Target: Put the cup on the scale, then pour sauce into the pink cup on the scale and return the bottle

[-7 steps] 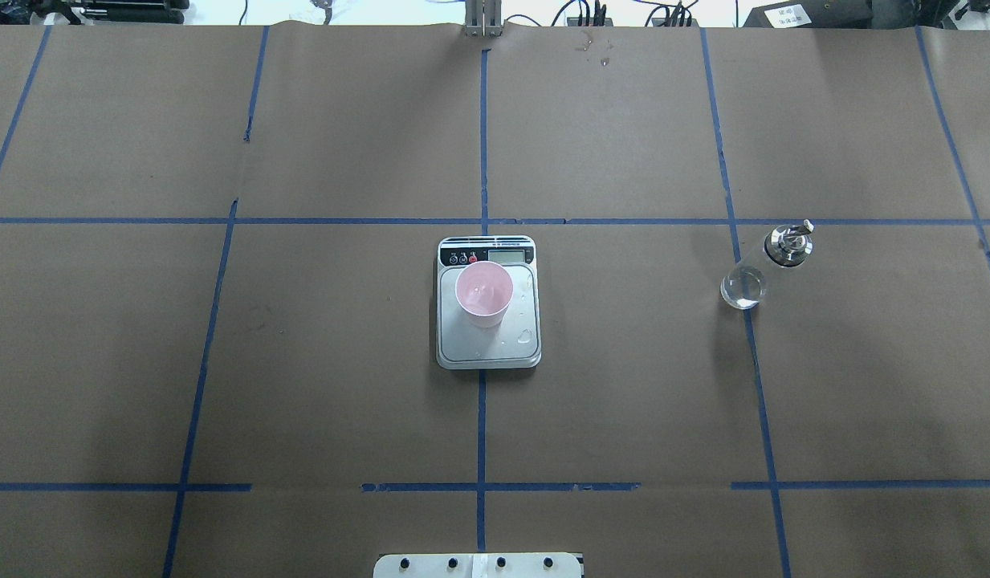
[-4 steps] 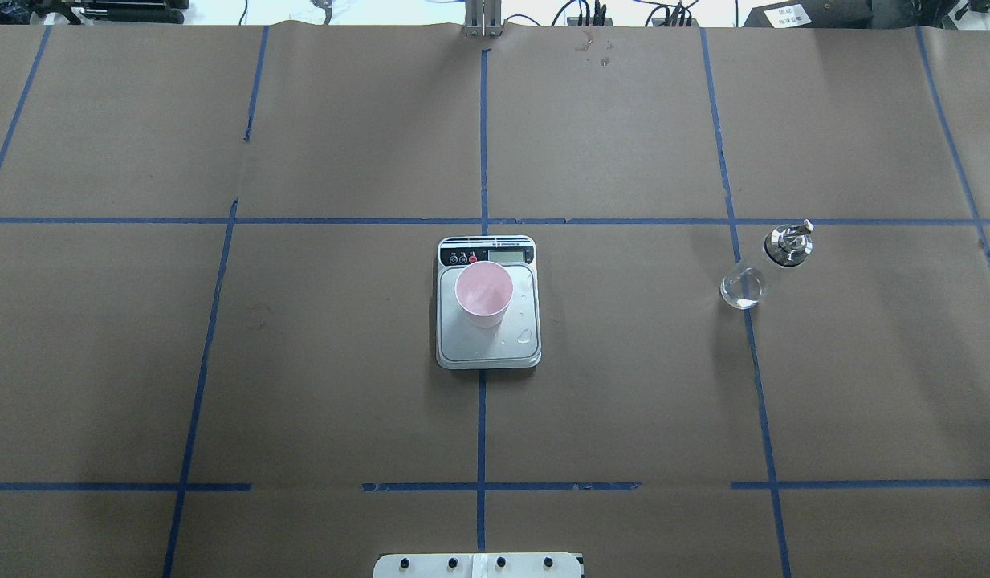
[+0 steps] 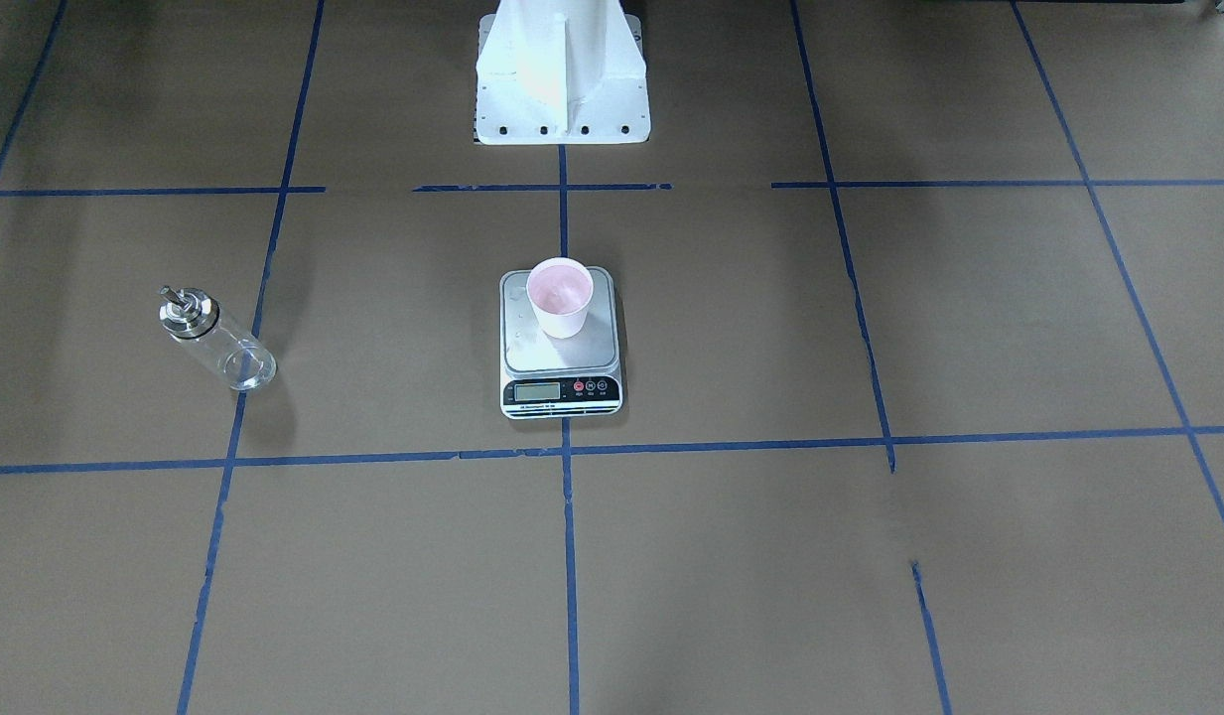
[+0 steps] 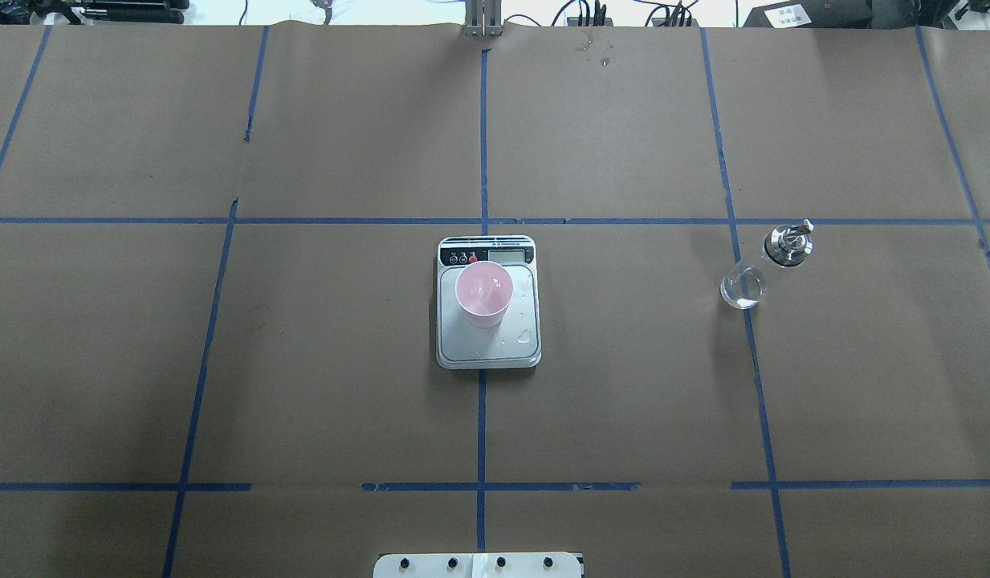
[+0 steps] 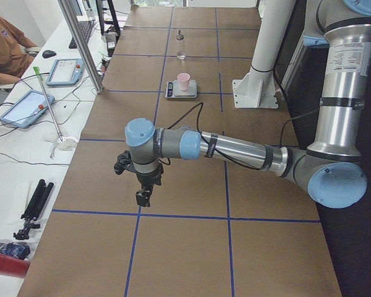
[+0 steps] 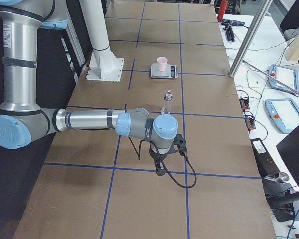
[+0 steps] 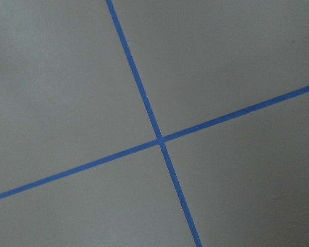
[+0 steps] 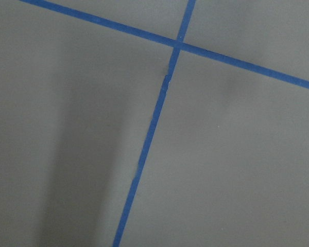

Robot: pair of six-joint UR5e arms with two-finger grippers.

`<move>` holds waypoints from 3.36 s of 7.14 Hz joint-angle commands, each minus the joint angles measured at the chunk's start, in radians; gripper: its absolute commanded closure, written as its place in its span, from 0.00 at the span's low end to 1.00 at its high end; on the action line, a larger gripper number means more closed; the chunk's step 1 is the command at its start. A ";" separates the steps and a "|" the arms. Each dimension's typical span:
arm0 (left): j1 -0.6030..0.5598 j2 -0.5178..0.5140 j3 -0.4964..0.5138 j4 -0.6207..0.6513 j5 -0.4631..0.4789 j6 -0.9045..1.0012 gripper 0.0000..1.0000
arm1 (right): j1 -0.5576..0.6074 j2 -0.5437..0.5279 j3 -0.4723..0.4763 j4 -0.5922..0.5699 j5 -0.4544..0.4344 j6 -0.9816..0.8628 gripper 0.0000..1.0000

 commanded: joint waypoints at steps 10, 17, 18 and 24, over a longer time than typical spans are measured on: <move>-0.051 0.018 0.063 -0.082 -0.038 0.063 0.00 | -0.006 0.006 -0.057 0.176 0.073 0.281 0.00; -0.051 0.010 0.060 -0.207 -0.088 -0.219 0.00 | -0.010 0.006 -0.066 0.285 0.071 0.396 0.00; -0.051 0.009 0.060 -0.207 -0.088 -0.236 0.00 | -0.010 0.006 -0.066 0.285 0.073 0.405 0.00; -0.051 0.010 0.037 -0.206 -0.088 -0.318 0.00 | -0.010 0.006 -0.066 0.285 0.073 0.421 0.00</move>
